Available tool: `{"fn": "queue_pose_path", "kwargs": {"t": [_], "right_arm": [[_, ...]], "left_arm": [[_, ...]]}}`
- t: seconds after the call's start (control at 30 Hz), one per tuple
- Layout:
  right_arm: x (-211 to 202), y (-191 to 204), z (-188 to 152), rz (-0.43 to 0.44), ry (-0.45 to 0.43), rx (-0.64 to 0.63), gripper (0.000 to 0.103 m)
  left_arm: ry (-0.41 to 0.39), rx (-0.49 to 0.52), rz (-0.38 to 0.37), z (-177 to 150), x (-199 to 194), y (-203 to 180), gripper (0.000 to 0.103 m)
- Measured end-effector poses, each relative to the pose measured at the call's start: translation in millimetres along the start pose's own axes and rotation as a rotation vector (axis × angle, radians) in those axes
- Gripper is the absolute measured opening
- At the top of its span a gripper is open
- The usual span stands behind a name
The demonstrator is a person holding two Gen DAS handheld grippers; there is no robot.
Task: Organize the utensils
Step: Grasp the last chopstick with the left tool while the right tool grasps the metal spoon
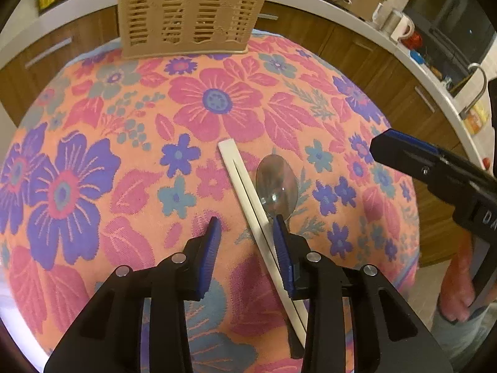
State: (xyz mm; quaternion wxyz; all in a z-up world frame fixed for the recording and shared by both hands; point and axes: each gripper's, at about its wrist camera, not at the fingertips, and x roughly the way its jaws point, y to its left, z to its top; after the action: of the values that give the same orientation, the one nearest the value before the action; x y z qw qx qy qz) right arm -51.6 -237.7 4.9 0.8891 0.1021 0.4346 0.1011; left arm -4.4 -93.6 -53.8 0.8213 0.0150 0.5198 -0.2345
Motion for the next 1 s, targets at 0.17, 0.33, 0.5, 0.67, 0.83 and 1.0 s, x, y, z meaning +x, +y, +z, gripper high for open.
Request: {"fn": "queue_pose_path", "kwargs": {"t": [0.17,0.33,0.5,0.67,0.83,1.0], "right_arm": [[4.2,-9.3,-1.6,0.024,0.019,0.040,0.044],[6.4,-8.1,-2.5,0.027,0.032,0.038,0.044],[16.4,3.0,-4.0,0.076,0.097,0.040,0.044],[41.2,31.0,-15.7,0.120,0.230,0.018,0.041],[63.5,56.8,-22.4,0.069,0.289,-0.027,0.035],[70.8,93.0,-29.8,-0.098,0.249,-0.223,0.014]], "left_arm": [[0.010,0.055,0.073,3.7,3.7,-12.6,0.033],[0.003,0.106,0.147,2.1,4.7,-15.2,0.013],[-0.017,0.048,0.128,0.1,-2.8,1.6,0.011],[-0.041,-0.055,0.112,-4.1,-17.9,32.8,0.011],[-0.053,-0.115,0.111,-5.5,-27.0,54.9,0.011],[-0.058,-0.127,0.102,-6.8,-26.3,58.6,0.011]]}}
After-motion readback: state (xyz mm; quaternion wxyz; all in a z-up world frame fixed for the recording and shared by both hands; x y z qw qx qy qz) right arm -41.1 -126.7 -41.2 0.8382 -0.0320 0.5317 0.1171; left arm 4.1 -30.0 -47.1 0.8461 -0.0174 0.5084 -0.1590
